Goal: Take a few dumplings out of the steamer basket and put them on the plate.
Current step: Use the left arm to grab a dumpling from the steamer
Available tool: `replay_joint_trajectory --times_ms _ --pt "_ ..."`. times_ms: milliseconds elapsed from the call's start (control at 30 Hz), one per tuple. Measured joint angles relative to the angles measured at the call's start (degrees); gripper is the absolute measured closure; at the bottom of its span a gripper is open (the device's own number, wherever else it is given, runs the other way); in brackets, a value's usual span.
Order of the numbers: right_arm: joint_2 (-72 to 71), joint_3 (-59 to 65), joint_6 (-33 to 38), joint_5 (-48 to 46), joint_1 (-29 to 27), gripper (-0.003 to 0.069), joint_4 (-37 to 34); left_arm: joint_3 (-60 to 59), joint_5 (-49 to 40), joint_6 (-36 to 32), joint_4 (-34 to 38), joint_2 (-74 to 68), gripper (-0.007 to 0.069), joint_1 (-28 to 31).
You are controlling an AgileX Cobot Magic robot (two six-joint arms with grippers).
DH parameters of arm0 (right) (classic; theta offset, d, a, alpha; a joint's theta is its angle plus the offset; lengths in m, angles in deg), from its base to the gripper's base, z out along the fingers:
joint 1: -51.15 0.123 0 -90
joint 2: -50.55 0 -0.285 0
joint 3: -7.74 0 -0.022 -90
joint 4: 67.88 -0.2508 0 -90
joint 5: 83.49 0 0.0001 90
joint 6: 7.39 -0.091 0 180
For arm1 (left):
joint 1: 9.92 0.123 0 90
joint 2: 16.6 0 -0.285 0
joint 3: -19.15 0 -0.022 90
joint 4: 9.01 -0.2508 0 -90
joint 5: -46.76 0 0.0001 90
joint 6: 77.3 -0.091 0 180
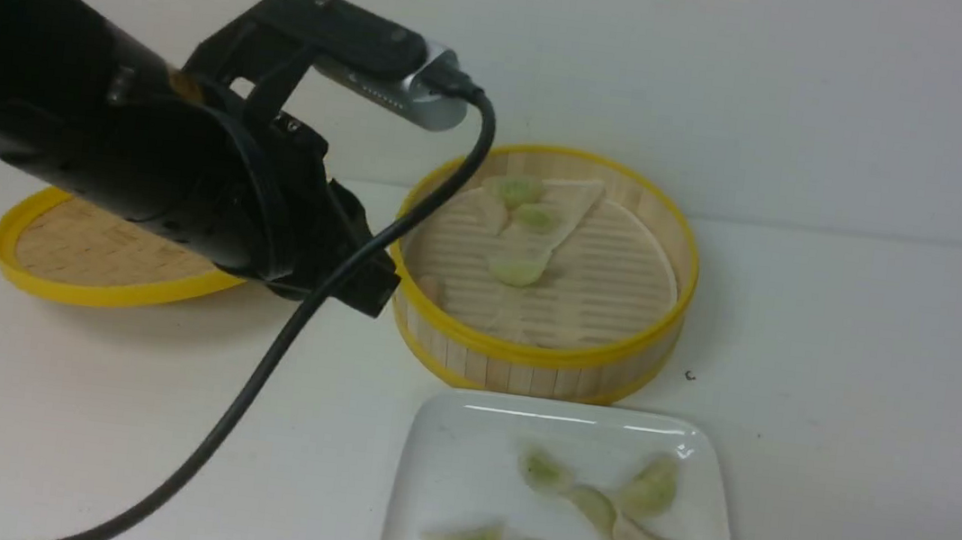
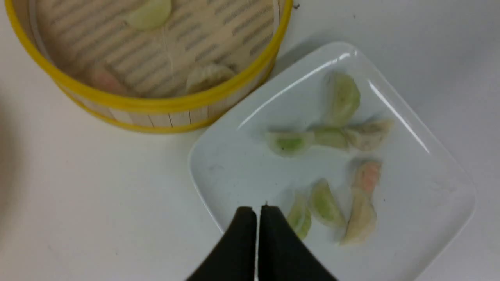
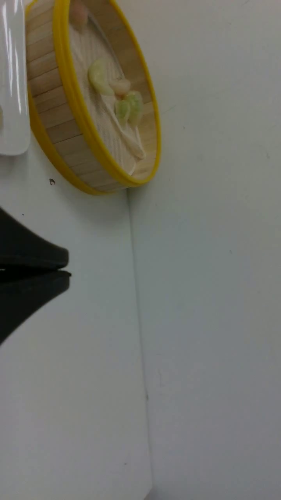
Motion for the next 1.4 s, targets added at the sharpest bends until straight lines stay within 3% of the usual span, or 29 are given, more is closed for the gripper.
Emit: replay_joint_trajectory --times_ms 267,533,733,833,1000,1033,1100,1200,1300,1367,1400 --pt "0.0 0.0 -0.5 -0.3 0.0 0.0674 -0.9 8.7 -4.4 -0.2 -2.1 -7.1 0.0631 0.0" --pt "0.0 0.0 -0.5 -0.7 0.0 0.0674 -0.9 32.9 -10.2 -7.2 -3.0 -31.4 0.0631 0.0" --pt "0.0 0.0 -0.5 -1.3 0.0 0.0674 -0.9 41.0 -9.6 -10.5 -2.4 -43.4 0.0606 0.0" --pt "0.0 0.0 -0.5 -1.3 0.0 0.0674 -0.9 41.9 -5.9 -12.1 -2.2 -47.2 0.0539 0.0" --pt "0.0 0.0 -0.6 -1.3 0.0 0.0674 -0.9 42.2 2.1 -16.3 -2.1 -51.7 0.0305 -0.1" --pt "0.0 0.0 -0.6 -1.3 0.0 0.0674 -0.9 42.3 2.3 -16.4 -2.1 -51.9 0.0296 -0.1" --pt "0.0 0.0 -0.6 -1.3 0.0 0.0674 -0.9 42.3 5.2 -18.2 -2.1 -53.3 0.0202 -0.4" --pt "0.0 0.0 -0.6 -1.3 0.0 0.0674 -0.9 42.3 7.3 -19.5 -1.9 -55.3 0.0147 -0.9" --pt "0.0 0.0 -0.6 -1.4 0.0 0.0674 -0.9 42.3 8.1 -19.5 -1.8 -56.8 0.0158 -1.2" --pt "0.0 0.0 -0.6 -1.4 0.0 0.0674 -0.9 42.4 8.2 -17.2 -1.5 -57.3 0.0216 -1.3" --pt "0.0 0.0 -0.6 -1.4 0.0 0.0674 -0.9 42.5 8.2 -14.7 -1.5 -57.3 0.0302 -1.3"
